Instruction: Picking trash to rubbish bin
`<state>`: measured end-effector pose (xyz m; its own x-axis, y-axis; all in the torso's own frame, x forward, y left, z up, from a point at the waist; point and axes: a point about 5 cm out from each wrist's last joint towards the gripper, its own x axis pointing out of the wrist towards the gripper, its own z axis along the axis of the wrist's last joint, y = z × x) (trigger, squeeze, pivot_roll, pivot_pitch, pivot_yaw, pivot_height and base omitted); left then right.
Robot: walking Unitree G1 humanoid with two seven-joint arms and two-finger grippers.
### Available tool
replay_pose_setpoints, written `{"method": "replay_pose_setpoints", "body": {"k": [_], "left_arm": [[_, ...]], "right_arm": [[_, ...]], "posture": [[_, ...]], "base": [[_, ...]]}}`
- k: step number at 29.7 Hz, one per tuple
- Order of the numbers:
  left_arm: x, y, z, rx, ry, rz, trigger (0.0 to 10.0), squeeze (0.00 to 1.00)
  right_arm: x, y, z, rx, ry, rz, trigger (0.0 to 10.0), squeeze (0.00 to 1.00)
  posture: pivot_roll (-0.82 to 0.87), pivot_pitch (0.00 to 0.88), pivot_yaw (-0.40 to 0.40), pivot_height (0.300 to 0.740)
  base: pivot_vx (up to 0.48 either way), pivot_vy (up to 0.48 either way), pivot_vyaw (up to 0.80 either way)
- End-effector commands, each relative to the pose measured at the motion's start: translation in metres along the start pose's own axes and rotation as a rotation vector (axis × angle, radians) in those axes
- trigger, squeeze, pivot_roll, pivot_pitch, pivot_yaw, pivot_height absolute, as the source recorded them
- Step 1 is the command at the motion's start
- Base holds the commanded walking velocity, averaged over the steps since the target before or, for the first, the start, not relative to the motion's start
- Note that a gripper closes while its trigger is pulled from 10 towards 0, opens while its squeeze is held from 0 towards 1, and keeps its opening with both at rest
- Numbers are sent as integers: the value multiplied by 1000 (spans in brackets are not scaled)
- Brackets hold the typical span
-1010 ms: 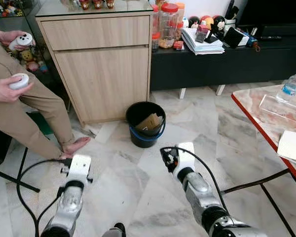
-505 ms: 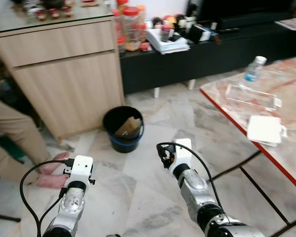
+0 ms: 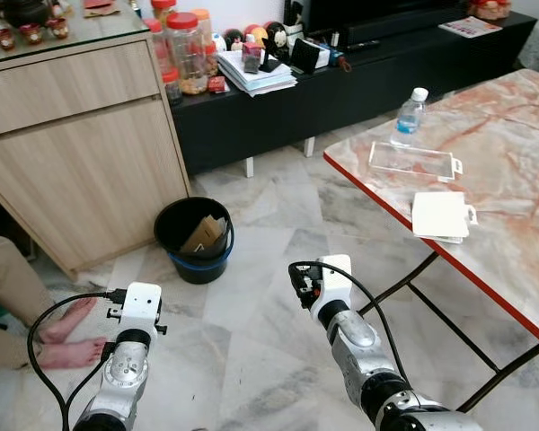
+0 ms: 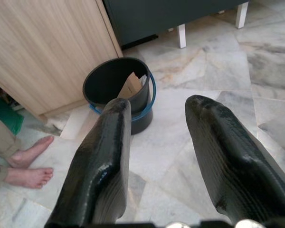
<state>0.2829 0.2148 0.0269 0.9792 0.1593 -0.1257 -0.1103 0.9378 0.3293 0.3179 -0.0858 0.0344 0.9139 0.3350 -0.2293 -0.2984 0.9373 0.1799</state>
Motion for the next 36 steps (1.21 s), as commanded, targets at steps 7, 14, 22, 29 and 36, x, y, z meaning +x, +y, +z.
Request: {"method": "replay_pose_setpoints", "body": {"k": [7,14,22,29,36], "left_arm": [[-3,3,-5,4,26,30,10000,0],[-2,0,-4,3,23,23,10000,0],[-3,1,-4,3,19,28,10000,0],[-3,2,-4,-5,14,34,10000,0],[-5,1,-5,-29,21,39,10000,0]], "right_arm": [[1,3,0,-16,0,10,10000,0],[-1,1,-2,-20,11,6,10000,0],[0,2,-2,-19,13,9,10000,0],[0,2,-3,-23,17,12,10000,0],[-1,2,-4,-23,20,11,10000,0]], "posture": [[148,106,7,740],[152,115,4,740],[152,122,4,740],[151,128,2,740],[148,135,1,740]], "base": [[0,-192,-788],[0,-178,-788],[0,0,-788],[0,0,-788],[0,0,-788]]}}
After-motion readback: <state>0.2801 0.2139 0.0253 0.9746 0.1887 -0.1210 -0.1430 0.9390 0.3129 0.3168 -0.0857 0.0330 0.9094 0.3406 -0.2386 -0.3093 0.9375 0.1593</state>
